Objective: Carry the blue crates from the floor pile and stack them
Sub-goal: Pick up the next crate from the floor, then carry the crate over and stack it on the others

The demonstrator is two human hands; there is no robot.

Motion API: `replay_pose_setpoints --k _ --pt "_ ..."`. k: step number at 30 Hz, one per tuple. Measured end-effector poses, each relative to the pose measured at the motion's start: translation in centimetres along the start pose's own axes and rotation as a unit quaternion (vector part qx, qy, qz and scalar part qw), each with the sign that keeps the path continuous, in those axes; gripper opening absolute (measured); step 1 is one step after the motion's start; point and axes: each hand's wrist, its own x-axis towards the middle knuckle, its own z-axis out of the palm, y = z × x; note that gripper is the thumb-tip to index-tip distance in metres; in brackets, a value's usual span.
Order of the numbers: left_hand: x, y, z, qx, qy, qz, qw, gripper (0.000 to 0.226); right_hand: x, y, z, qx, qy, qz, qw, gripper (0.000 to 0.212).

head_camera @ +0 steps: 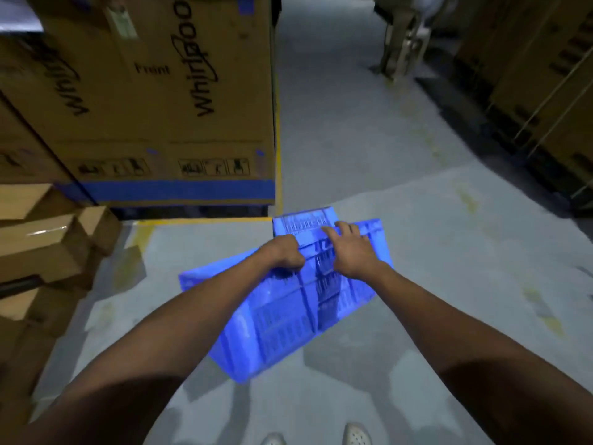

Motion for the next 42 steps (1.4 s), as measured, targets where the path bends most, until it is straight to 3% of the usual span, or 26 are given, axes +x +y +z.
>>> replay_pose_setpoints --k 5,10,12,15,18,20,23,29,35,42 --pt "-0.9 0.2 -4.8 0.177 0.002 0.078 0.981 0.011 -0.1 1.5 -3.0 -0.013 -0.097 0.009 0.995 0.068" --pt "-1.0 1.1 -8.6 0.182 -0.072 0.16 0.967 0.009 -2.5 1.8 -2.9 0.072 -0.179 0.028 0.981 0.081" --pt "-0.8 1.4 -9.1 0.196 -0.093 0.183 0.959 0.013 -3.5 1.4 -1.5 0.143 -0.174 0.041 0.973 0.083" --pt "0.1 1.4 -8.7 0.218 -0.148 0.187 0.946 0.013 -4.7 0.8 0.1 0.257 -0.143 0.052 0.954 0.065" --pt "0.5 1.0 -6.8 0.22 -0.208 0.186 0.935 0.016 -5.4 -0.2 0.1 0.268 -0.133 0.058 0.952 0.045" --pt "0.6 0.6 -4.0 0.196 -0.222 0.204 0.933 0.024 -5.4 -1.3 0.2 0.223 -0.122 0.054 0.966 0.044" --pt "1.2 -0.1 1.3 0.196 -0.174 0.211 0.942 0.047 -5.4 -2.1 -0.2 0.075 -0.125 0.058 0.988 0.045" --pt "2.1 2.3 6.4 0.107 -0.065 0.254 0.959 0.036 -6.8 1.5 -1.6 -0.061 -0.121 0.079 0.988 0.047" --pt "1.9 9.6 5.3 0.142 -0.056 0.33 0.932 0.032 -9.7 6.9 -3.9 -0.015 -0.116 0.162 0.98 0.061" --pt "1.2 19.1 5.5 0.239 -0.116 0.363 0.893 0.034 -14.8 13.7 -3.9 0.099 -0.128 0.22 0.962 0.055"
